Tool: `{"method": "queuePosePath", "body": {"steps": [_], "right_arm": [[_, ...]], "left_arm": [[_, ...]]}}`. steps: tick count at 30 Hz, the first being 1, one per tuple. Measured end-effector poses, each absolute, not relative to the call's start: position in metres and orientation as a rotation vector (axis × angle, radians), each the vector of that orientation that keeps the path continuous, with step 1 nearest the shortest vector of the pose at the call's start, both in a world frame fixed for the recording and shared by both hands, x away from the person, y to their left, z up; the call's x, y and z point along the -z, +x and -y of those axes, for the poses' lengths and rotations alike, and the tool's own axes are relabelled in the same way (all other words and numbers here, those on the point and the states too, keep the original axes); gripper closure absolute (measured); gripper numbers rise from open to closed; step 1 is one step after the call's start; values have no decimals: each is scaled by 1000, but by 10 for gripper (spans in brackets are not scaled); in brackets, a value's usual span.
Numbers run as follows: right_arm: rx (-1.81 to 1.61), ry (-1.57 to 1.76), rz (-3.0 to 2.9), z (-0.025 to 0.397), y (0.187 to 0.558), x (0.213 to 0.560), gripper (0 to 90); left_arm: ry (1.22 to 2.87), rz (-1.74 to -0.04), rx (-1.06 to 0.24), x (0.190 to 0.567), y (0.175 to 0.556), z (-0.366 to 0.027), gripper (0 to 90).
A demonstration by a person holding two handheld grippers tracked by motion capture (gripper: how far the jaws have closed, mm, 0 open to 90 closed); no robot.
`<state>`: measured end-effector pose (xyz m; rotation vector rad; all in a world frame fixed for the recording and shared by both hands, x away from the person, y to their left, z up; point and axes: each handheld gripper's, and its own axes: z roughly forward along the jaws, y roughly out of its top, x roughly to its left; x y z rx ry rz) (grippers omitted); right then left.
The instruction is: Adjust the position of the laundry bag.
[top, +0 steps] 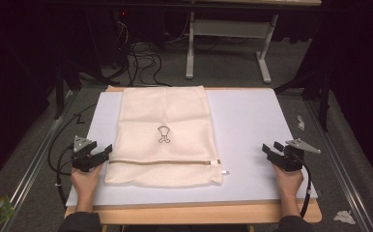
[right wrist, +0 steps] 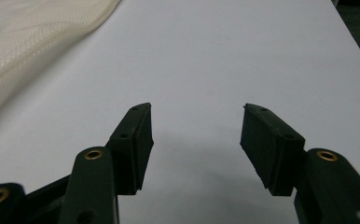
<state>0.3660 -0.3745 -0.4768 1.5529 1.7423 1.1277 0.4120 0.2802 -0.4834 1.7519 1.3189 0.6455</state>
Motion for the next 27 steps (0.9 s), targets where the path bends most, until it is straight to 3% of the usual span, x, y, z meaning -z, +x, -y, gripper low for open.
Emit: {"method": "queuePosePath", "body": {"steps": [27], "right_arm": [[-1102, 1559, -1756, 374, 369, 475, 477]], "left_arm": [[1768, -1316, -567, 482, 416, -281, 360]]}}
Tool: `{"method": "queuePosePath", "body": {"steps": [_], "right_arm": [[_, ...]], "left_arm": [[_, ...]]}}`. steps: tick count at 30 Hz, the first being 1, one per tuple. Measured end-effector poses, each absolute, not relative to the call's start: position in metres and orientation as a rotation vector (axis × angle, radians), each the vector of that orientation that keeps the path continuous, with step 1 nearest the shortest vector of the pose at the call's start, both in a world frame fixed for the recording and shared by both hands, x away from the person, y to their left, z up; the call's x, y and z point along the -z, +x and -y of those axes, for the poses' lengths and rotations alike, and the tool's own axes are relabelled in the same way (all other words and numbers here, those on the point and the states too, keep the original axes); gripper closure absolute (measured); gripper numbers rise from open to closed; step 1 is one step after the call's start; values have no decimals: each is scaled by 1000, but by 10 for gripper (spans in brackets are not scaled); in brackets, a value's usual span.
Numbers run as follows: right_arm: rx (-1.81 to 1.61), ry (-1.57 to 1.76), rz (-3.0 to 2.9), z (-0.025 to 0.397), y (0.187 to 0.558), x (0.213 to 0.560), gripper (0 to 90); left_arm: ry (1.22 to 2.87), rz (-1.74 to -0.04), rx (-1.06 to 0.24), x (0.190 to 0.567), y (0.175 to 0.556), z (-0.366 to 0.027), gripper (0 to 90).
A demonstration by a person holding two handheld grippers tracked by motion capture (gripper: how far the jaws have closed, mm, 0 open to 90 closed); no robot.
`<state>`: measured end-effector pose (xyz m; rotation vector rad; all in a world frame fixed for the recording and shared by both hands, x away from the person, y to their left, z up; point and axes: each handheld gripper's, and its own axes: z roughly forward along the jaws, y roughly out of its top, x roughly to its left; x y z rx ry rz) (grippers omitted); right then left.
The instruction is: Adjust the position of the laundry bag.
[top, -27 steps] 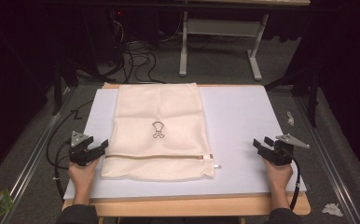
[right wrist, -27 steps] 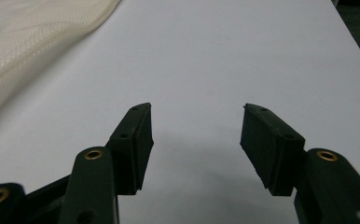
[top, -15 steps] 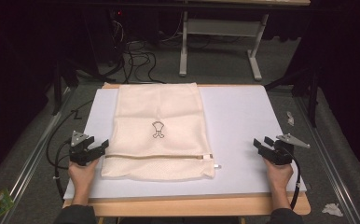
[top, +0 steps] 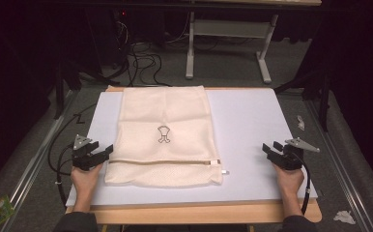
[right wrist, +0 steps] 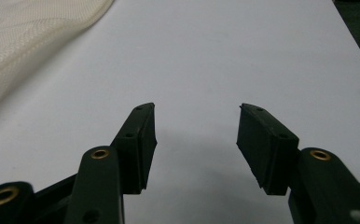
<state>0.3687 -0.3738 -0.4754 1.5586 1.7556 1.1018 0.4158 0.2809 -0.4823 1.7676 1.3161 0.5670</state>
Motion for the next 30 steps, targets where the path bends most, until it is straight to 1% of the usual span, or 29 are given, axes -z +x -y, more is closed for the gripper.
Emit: {"method": "queuePosePath", "body": {"steps": [2, 11, 19, 30], "right_arm": [[-1110, 1565, -1746, 374, 368, 475, 472], [-1108, 1545, -1745, 373, 366, 473, 472], [-1129, 1528, -1760, 371, 366, 472, 462], [-1151, 1515, -1818, 362, 368, 464, 480]], "left_arm": [[1782, -1308, -566, 481, 415, -279, 379], [1790, -1304, -555, 479, 413, -275, 375], [1802, -1294, -544, 471, 411, -275, 341], [1819, -1294, -519, 470, 408, -270, 328]]}}
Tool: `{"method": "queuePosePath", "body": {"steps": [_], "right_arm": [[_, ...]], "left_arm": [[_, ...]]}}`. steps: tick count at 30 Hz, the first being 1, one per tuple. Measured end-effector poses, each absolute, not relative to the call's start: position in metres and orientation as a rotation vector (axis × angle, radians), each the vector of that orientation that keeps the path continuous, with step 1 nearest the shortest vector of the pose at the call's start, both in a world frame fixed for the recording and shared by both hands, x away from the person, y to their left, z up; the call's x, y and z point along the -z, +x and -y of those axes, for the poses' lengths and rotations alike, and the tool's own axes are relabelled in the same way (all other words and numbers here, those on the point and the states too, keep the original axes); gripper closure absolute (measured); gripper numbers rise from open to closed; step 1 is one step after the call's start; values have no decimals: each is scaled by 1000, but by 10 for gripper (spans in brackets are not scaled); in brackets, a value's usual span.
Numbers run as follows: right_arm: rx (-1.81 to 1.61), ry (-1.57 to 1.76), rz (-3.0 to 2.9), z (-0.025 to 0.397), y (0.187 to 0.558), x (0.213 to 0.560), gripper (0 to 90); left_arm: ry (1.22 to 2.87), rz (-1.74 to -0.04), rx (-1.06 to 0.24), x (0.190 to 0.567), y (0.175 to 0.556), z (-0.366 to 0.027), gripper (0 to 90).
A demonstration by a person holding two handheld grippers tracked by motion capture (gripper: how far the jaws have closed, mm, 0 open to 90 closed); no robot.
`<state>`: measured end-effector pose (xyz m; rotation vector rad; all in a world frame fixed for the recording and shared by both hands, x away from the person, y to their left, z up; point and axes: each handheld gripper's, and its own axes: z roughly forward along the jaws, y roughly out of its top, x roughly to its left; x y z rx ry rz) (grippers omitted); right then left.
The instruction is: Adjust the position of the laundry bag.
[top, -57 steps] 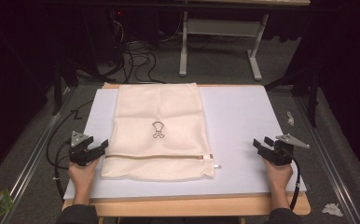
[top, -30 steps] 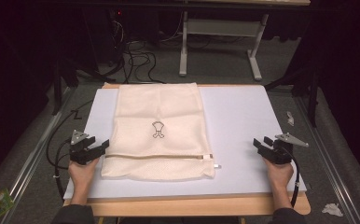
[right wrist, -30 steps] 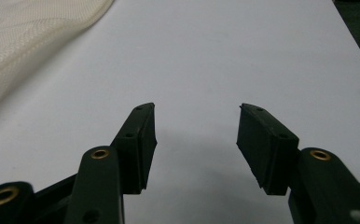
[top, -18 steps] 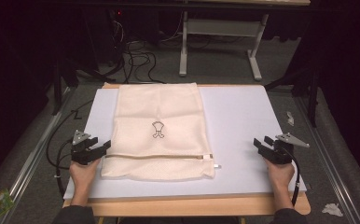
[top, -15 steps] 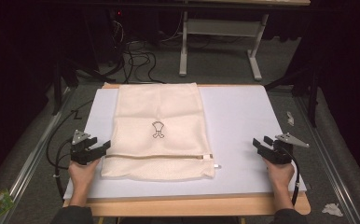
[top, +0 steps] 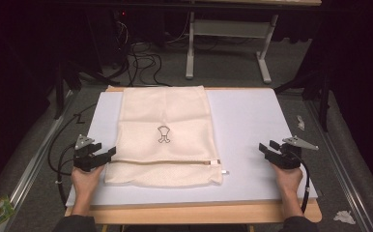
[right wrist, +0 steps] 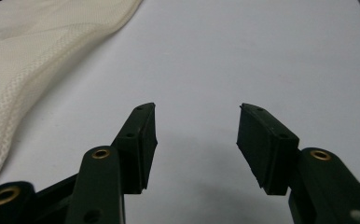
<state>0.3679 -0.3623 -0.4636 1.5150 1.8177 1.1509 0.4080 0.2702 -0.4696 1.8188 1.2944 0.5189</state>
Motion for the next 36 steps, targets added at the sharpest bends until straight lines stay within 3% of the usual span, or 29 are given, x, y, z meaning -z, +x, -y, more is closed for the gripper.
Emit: {"method": "queuePosePath", "body": {"steps": [20, 36], "right_arm": [[-1183, 1481, -1933, 330, 377, 455, 499], [-1175, 1418, -2115, 273, 396, 452, 497]], "left_arm": [[1867, -1296, -478, 469, 409, -259, 298], [1907, -1333, -438, 469, 411, -252, 277]]}}
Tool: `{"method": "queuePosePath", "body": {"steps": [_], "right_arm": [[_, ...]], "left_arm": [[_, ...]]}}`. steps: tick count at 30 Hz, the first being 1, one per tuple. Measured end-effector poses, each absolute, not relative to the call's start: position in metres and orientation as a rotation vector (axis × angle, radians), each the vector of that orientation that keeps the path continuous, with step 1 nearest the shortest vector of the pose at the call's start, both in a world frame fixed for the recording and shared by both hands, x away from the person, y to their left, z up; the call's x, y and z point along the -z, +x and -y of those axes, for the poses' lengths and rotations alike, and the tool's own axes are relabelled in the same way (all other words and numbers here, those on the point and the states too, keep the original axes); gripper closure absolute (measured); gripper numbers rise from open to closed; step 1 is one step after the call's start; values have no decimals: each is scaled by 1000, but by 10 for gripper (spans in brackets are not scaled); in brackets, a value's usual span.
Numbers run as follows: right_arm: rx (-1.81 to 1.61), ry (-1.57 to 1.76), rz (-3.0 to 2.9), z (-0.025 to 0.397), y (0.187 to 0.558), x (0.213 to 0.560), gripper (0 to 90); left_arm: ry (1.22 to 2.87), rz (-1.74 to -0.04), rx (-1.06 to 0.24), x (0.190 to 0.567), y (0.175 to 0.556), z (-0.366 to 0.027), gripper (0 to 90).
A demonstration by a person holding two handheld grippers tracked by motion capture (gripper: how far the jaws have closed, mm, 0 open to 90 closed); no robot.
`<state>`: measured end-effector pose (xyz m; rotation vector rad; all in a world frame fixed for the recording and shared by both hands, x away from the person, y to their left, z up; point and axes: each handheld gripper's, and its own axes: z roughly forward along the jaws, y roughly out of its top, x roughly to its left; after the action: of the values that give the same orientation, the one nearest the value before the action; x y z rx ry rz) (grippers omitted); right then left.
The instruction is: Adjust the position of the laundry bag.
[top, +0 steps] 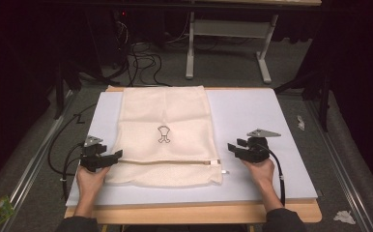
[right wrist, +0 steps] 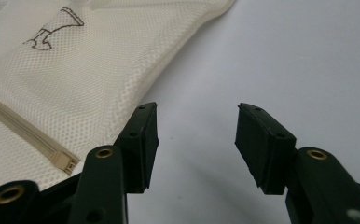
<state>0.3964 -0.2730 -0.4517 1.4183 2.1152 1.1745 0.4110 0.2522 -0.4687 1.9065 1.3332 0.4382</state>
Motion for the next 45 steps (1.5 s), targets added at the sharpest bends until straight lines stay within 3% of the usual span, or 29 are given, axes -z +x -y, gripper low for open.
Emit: {"method": "queuePosePath", "body": {"steps": [16, 25, 32, 42, 45], "right_arm": [[-1121, 1401, -2282, 228, 410, 455, 487], [-1071, 1424, -2300, 214, 417, 458, 436], [-1049, 1441, -2314, 209, 420, 460, 446], [-1034, 1479, -2361, 206, 426, 466, 530], [-1039, 1477, -2381, 203, 428, 466, 614]], "left_arm": [[1968, -1388, -431, 468, 421, -240, 307], [1981, -1407, -415, 471, 425, -237, 310], [1989, -1421, -403, 472, 427, -236, 332], [1996, -1418, -399, 473, 428, -235, 397], [2010, -1409, -403, 472, 428, -234, 442]]}}
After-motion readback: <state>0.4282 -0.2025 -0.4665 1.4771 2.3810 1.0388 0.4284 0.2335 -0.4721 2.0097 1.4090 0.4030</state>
